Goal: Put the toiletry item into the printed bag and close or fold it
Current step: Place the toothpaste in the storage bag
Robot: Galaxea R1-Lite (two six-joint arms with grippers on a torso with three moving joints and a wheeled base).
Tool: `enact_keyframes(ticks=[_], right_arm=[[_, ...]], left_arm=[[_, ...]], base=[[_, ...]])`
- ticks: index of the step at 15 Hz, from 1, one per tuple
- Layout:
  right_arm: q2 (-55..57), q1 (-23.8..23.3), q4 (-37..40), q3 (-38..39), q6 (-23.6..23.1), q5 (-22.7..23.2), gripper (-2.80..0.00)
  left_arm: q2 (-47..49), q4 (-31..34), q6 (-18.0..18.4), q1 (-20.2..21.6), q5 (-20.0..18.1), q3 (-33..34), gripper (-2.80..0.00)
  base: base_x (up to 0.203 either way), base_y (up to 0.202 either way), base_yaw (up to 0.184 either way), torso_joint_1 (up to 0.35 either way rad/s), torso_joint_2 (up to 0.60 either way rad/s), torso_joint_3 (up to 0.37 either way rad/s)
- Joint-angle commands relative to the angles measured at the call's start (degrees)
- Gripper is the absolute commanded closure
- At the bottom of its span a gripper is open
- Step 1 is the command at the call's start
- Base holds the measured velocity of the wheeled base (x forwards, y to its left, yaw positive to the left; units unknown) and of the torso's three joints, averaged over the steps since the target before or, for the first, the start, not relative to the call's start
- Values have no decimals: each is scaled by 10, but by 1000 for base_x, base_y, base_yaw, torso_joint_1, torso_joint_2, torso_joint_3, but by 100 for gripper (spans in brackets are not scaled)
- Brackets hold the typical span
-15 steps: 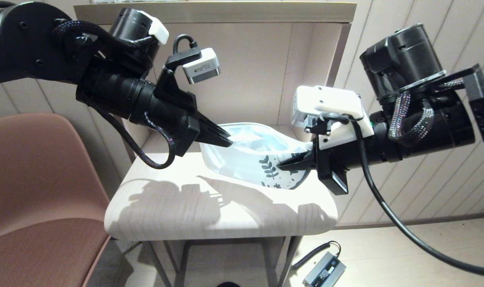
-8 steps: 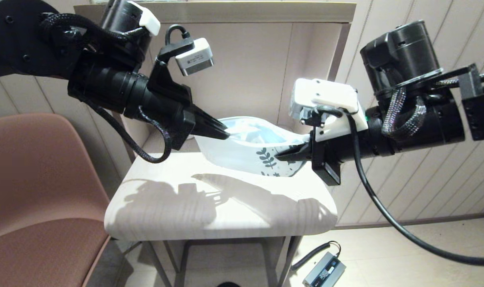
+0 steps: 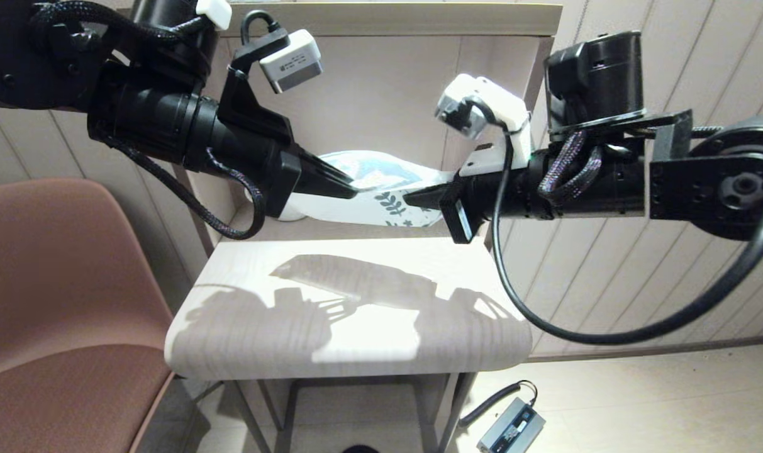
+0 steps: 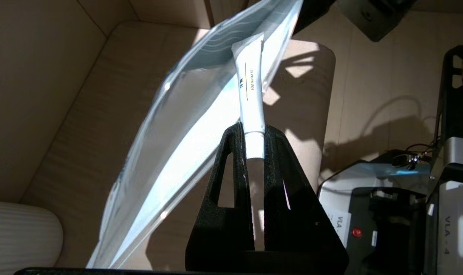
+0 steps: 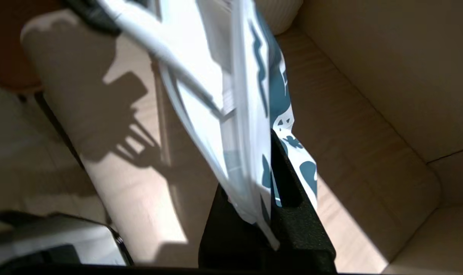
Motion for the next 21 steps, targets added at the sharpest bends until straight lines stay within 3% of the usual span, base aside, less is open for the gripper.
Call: enact_keyframes(ticks=[1, 2, 3, 4, 8, 13, 17, 21], right_arm=[[29, 8, -43, -18, 194, -52, 0], [45, 13, -56, -31, 262, -100, 0], [60, 17, -62, -37, 296, -137, 0], [59, 19, -52, -37, 284, -135, 0], [46, 6, 6, -18, 40, -97, 0], [36, -20, -17, 17, -52, -68, 0], [7, -56, -34, 16, -124, 16, 0], [-17, -50, -8, 37, -140, 24, 0]], left_arm=[[-1, 2, 2, 2, -2, 1, 0], [-1, 2, 2, 2, -3, 1, 0], [-1, 2, 2, 2, -3, 1, 0], [-1, 1, 2, 2, -4, 1, 0], [-8, -9, 1, 8, -7, 1, 0], [-13, -8, 1, 15, -7, 1, 0], [-19, 3, 6, 16, -16, 3, 0], [-5, 4, 17, 16, -10, 3, 0]], base=[[0, 0, 0, 0, 0, 0], [0, 0, 0, 0, 0, 0], [0, 0, 0, 0, 0, 0], [0, 0, 0, 0, 0, 0], [0, 0, 0, 0, 0, 0], [0, 0, 0, 0, 0, 0], [0, 0, 0, 0, 0, 0], [0, 0, 0, 0, 0, 0]])
